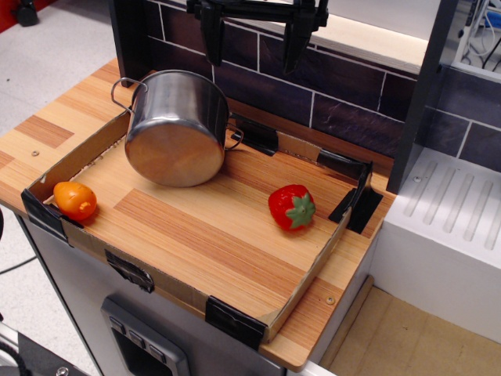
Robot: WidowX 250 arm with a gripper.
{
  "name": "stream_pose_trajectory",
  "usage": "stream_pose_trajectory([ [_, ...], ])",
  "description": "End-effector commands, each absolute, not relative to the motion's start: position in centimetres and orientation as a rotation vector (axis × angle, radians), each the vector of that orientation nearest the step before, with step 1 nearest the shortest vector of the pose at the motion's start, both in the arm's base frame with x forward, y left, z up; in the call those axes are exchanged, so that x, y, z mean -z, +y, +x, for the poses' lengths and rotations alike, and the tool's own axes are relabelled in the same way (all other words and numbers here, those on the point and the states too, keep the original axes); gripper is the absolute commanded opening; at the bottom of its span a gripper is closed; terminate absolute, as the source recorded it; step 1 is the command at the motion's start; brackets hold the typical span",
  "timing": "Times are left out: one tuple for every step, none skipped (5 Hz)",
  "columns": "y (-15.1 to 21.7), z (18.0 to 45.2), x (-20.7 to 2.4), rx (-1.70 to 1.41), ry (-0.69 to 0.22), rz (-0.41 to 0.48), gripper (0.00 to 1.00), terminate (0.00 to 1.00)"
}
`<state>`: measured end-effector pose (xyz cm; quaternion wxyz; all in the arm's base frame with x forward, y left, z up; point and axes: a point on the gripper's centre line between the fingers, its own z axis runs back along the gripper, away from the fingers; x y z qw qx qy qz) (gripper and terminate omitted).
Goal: Upright metal pot
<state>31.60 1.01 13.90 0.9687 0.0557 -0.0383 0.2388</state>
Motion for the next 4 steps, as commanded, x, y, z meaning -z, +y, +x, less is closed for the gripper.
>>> stream_pose_trajectory([
  [1.0,31.6,-13.9,-0.483,-0.077,0.113,1.00,0.00],
  [1.6,30.9,-15.7,-0.328,-0.122,0.106,1.00,0.00],
  [2.9,29.9,-17.5,-0.164,-0.177,0.104,1.00,0.00],
  [5.1,29.0,-18.7,0.084,-0.241,0.110,1.00,0.00],
])
